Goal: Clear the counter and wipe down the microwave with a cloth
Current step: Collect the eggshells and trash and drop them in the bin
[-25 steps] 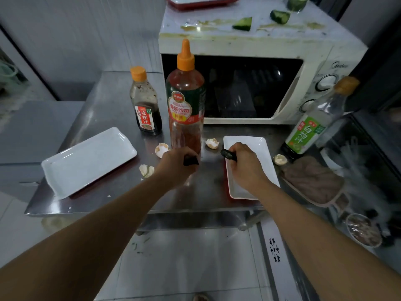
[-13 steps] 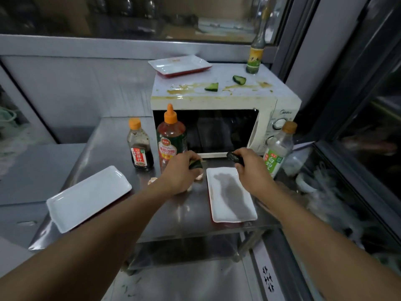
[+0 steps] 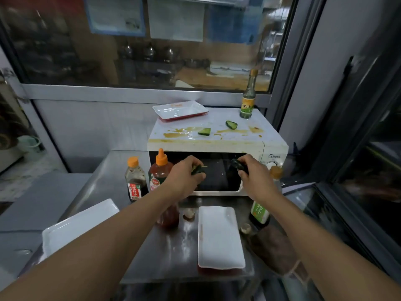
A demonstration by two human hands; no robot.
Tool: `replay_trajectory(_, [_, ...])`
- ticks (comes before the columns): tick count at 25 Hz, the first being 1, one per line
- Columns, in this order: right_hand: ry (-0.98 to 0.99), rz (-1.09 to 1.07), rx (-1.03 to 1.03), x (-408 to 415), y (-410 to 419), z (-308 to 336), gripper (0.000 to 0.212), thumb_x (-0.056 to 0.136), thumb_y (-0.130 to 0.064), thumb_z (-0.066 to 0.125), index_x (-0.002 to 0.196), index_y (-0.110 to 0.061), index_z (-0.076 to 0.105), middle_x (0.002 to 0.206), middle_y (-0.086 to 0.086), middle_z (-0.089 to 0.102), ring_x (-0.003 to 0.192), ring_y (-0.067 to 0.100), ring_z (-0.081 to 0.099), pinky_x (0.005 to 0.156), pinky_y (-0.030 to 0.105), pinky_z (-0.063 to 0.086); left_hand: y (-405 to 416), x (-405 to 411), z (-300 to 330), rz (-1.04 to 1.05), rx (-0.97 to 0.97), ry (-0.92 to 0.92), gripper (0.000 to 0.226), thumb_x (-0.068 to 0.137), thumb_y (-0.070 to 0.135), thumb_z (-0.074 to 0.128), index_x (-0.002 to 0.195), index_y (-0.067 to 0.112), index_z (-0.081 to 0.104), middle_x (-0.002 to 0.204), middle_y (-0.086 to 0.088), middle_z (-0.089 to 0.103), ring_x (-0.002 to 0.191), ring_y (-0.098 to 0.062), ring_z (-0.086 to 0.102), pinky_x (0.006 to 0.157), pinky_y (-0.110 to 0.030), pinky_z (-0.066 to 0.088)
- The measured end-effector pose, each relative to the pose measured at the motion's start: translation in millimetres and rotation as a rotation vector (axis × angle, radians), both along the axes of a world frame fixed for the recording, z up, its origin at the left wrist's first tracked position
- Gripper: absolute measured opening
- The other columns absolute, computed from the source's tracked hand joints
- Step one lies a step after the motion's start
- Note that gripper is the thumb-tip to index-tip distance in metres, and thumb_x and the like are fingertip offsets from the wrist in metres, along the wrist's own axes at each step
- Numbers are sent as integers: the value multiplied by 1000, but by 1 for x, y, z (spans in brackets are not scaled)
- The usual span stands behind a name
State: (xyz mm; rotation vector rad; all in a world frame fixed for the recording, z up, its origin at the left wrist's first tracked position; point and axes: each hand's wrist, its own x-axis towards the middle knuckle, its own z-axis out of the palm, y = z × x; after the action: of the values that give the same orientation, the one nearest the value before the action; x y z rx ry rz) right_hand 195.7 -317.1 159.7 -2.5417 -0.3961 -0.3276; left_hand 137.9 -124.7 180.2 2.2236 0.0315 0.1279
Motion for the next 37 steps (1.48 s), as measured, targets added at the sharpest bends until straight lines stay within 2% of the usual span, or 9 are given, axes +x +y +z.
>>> replay_trajectory(4, [7, 7, 29, 16, -3, 11, 27, 93, -11, 51, 120, -12, 49, 119, 8, 59, 109, 27, 53, 79, 30, 38, -1, 13, 11, -10, -29, 22, 25, 93, 16, 54, 117, 14, 49, 98, -8, 58, 86, -27, 63, 78, -40, 56])
replay_trajectory(7, [5, 6, 48, 32, -1, 19, 27, 93, -9, 51, 120, -11, 49, 118, 8, 59, 107, 27, 53, 78, 28, 36, 4, 32, 18, -23, 38, 14, 26, 95, 18, 51, 121, 19, 47, 96, -1, 56, 77, -16, 59, 61, -19, 45])
replay_trajectory(10, [-3, -4, 62, 52, 3, 28, 27, 93, -8, 51, 119, -10, 49, 117, 9, 57, 104, 27, 52, 80, 31, 39, 10, 57, 25, -38, 62, -14, 24, 96, 16, 48, 119, 20, 46, 89, 3, 52, 67, -6, 49, 51, -12, 38])
replay_trajectory(14, [-13, -45, 39, 78, 10, 35, 26, 93, -9, 51, 119, -11, 50, 118, 7, 55, 105, 26, 52, 86, 35, 43, 21, 96, 33, -77, 105, -65, 25, 96, 13, 47, 120, 15, 46, 94, 2, 50, 72, -5, 46, 56, -10, 35])
replay_trajectory(16, [-22, -64, 29, 91, 13, 38, 25, 93, -9, 50, 118, -11, 51, 118, 7, 55, 107, 27, 52, 90, 40, 45, 25, 115, 35, -100, 102, -73, 25, 95, 13, 47, 120, 14, 46, 97, 0, 51, 74, -8, 47, 58, -16, 36])
replay_trajectory(20, [-1, -125, 33, 112, 21, 40, 26, 94, -11, 49, 120, -12, 51, 119, 8, 56, 106, 28, 53, 89, 43, 46, 34, 151, 33, -129, 152, -74, 28, 91, 11, 54, 119, 14, 48, 103, 0, 52, 88, -15, 47, 75, -22, 35])
replay_trajectory(24, [-10, -143, 23, 127, 24, 40, 25, 94, -11, 48, 120, -12, 50, 119, 9, 56, 106, 27, 52, 88, 41, 46, 39, 178, 27, -147, 211, -86, 30, 88, 5, 55, 117, 14, 52, 105, -2, 53, 88, -14, 48, 70, -18, 38])
replay_trajectory(28, [-18, -134, 29, 141, 26, 37, 26, 94, -9, 49, 120, -11, 50, 119, 9, 56, 107, 26, 52, 88, 37, 44, 39, 197, 18, -144, 266, -118, 29, 88, 5, 55, 116, 14, 54, 116, -6, 54, 94, -14, 48, 81, -20, 38])
replay_trajectory(37, [-10, -95, 64, 165, 20, 31, 27, 95, -9, 48, 121, -12, 50, 121, 8, 55, 107, 26, 51, 91, 42, 44, 31, 204, 4, -154, 236, -136, 29, 89, 3, 52, 116, 13, 54, 113, -6, 58, 91, -13, 48, 75, -17, 34])
